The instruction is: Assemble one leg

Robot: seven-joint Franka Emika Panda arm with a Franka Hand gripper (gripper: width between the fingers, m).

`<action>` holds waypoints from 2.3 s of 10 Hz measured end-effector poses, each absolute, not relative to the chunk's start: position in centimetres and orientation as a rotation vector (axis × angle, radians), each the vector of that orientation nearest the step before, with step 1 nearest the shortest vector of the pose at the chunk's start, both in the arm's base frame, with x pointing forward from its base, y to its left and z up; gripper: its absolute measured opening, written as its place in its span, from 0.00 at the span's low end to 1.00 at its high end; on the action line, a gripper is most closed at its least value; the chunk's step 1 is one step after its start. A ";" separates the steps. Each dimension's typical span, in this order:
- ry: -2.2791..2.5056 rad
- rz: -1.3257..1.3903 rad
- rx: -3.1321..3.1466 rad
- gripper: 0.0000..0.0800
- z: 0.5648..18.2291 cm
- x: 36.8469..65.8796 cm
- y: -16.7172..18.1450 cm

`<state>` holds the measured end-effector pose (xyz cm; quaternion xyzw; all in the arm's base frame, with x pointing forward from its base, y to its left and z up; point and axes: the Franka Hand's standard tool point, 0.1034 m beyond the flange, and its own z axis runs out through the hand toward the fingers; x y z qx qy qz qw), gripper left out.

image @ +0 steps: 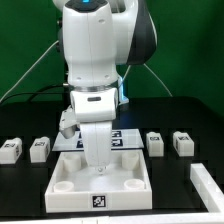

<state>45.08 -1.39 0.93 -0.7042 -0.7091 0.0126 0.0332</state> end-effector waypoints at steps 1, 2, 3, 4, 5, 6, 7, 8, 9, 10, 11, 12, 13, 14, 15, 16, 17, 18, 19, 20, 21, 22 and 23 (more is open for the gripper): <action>-2.181 0.039 -2.167 0.49 0.9 45.0 -1.4; -2.181 0.040 -2.167 0.32 0.9 45.0 -1.4; -2.180 0.040 -2.167 0.32 0.9 45.0 -1.4; -2.180 0.040 -2.167 0.13 0.9 45.0 -1.4; -2.183 0.032 -2.172 0.13 1.0 45.2 -1.4; -2.184 0.030 -2.173 0.08 1.0 45.2 -1.4; -2.186 0.026 -2.175 0.08 1.0 45.3 -1.5; -2.187 0.023 -2.176 0.08 1.1 45.4 -1.5; -2.188 0.021 -2.177 0.08 1.1 45.4 -1.5; -2.188 0.020 -2.178 0.08 1.1 45.4 -1.5; -2.188 0.020 -2.178 0.08 1.1 45.4 -1.5; -2.187 0.019 -2.179 0.08 1.1 45.5 -1.3; -2.192 0.007 -2.179 0.08 1.2 46.2 -0.3; -2.174 -0.009 -2.200 0.08 1.3 47.0 1.3; -2.182 -0.025 -2.196 0.08 1.7 48.3 3.1; -2.191 -0.032 -2.182 0.08 1.8 49.6 4.2; -2.166 0.007 -2.170 0.08 1.4 49.6 5.1; -2.144 0.037 -2.160 0.08 1.2 49.6 5.8; -2.137 0.048 -2.155 0.08 1.3 49.6 6.2; -2.133 0.055 -2.151 0.08 1.4 49.6 6.5; -2.126 0.059 -2.159 0.08 1.3 49.6 6.5; -2.124 0.058 -2.164 0.08 1.3 49.6 6.4; -2.122 0.059 -2.164 0.17 1.3 49.6 6.4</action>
Offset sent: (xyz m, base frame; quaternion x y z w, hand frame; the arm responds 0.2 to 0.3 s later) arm 0.0000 0.0000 0.0000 0.0000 0.0000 0.0000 1.0000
